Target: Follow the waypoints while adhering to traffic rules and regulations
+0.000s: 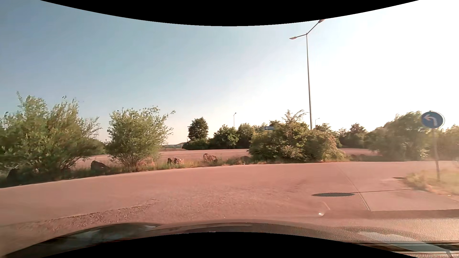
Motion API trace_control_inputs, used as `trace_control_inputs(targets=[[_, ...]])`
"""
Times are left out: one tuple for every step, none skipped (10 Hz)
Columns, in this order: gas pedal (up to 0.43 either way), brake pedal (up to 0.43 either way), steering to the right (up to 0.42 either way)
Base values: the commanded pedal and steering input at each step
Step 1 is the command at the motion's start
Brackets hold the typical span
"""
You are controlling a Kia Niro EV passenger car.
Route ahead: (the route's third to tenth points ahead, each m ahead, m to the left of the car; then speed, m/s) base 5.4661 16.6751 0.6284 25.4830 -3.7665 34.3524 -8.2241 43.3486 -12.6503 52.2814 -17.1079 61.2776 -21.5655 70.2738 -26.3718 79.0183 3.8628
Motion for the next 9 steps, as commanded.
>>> trace_control_inputs(targets=[[0.079,0.006,-0.525],[0.079,0.006,-0.547],[0.079,0.006,-0.569],[0.079,0.006,-0.589],[0.079,0.006,-0.61],[0.079,0.006,-0.63],[0.087,0.006,-0.642],[0.11,0.006,-0.649],[0.13,0.006,-0.65]])
